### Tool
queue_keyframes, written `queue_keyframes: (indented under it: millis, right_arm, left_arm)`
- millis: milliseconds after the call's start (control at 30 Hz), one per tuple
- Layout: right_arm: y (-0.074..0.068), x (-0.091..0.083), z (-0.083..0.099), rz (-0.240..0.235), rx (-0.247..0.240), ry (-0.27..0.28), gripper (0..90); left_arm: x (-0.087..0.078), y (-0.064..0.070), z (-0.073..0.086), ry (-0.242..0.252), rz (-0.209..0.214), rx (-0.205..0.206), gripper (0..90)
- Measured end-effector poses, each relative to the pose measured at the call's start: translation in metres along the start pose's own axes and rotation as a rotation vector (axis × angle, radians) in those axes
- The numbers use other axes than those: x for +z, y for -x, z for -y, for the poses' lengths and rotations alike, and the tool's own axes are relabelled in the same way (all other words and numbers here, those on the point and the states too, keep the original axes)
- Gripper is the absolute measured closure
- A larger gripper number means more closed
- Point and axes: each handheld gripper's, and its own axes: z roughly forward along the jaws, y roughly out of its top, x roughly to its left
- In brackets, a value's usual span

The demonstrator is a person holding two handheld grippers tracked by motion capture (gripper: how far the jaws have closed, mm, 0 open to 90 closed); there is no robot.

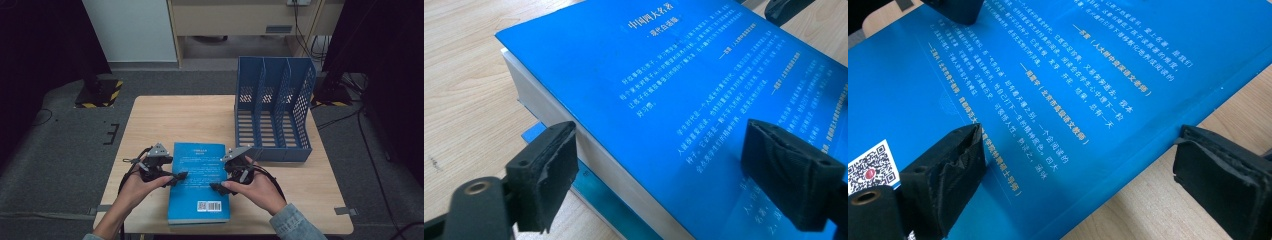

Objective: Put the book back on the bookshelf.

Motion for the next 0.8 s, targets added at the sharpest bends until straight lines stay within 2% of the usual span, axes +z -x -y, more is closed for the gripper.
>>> queue_keyframes:
  millis: [100,167,200,267,300,333,400,433,467,533,767,800]
  right_arm:
    - [0.003,0.000,0.002,-0.014,0.016,0.000,5.8]
    - [0.007,0.001,0.006,-0.045,0.059,0.007,6.1]
    - [0.007,0.001,0.006,-0.045,0.059,0.007,6.1]
    - [0.011,0.003,0.010,-0.079,0.098,0.024,6.2]
    - [0.015,0.006,0.014,-0.121,0.140,0.033,6.0]
    - [0.015,0.006,0.014,-0.121,0.140,0.033,6.0]
    - [0.020,0.010,0.016,-0.166,0.175,0.039,4.4]
    - [0.020,0.010,0.016,-0.166,0.175,0.039,4.4]
    - [0.022,0.012,0.016,-0.181,0.184,0.035,2.9]
    - [0.023,0.014,0.016,-0.189,0.186,0.031,1.4]
    - [0.024,0.016,0.016,-0.197,0.196,0.038,0.2]
    - [0.027,0.018,0.017,-0.221,0.219,0.037,0.3]
  left_arm:
    - [0.001,0.000,-0.001,-0.004,0.000,-0.001,12.4]
    - [0.003,-0.001,-0.001,-0.008,0.002,-0.011,9.2]
    - [0.003,-0.001,-0.001,-0.008,0.002,-0.011,8.0]
    - [0.005,-0.002,-0.002,-0.011,0.005,-0.018,6.8]
    - [0.006,-0.002,-0.001,-0.009,0.007,-0.021,6.1]
    - [0.006,-0.002,-0.001,-0.009,0.007,-0.021,6.1]
    - [0.006,-0.003,0.000,-0.004,0.017,-0.030,6.0]
    - [0.006,-0.003,0.000,-0.004,0.017,-0.030,6.2]
    - [0.006,-0.005,0.001,-0.008,0.037,-0.055,6.2]
    - [0.006,-0.007,0.002,-0.010,0.051,-0.068,6.1]
    - [0.007,-0.010,0.006,-0.007,0.083,-0.103,5.9]
    - [0.008,-0.010,0.006,-0.008,0.090,-0.109,5.2]
